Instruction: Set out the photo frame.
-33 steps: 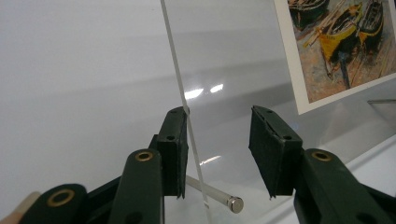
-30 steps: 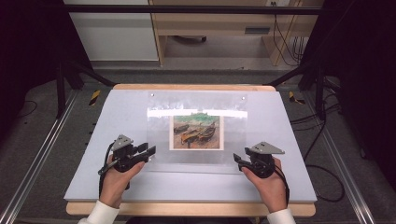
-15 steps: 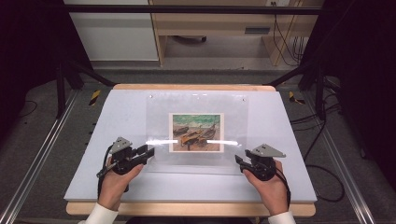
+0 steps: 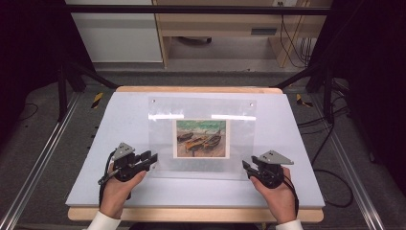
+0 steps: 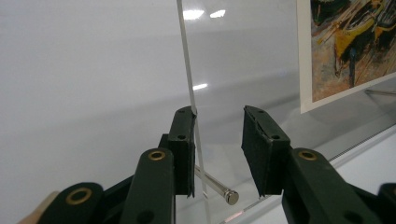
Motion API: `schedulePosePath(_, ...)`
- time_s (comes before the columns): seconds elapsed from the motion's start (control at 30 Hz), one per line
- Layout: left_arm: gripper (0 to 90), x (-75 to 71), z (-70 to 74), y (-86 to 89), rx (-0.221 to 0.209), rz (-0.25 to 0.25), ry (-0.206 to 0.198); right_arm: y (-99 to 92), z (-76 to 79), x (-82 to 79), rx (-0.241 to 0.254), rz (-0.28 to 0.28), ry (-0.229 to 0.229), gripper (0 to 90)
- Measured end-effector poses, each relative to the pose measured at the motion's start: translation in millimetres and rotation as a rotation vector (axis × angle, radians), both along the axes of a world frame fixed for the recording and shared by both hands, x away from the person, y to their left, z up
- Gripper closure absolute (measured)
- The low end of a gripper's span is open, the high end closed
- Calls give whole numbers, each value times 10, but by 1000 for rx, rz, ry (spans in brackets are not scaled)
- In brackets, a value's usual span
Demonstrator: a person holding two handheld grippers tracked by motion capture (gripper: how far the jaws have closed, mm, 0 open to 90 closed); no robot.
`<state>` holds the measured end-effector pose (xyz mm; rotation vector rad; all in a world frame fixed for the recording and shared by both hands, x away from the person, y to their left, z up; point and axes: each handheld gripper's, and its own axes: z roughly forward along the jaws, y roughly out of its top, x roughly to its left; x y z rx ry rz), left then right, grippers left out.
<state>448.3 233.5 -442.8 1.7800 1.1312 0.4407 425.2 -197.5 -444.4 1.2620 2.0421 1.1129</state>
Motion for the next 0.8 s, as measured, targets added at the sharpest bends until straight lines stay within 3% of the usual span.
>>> schedulePosePath(0.8, 680, -90, -27, 22, -9, -20, 20, -34, -29, -91, -8, 0, 0, 683)
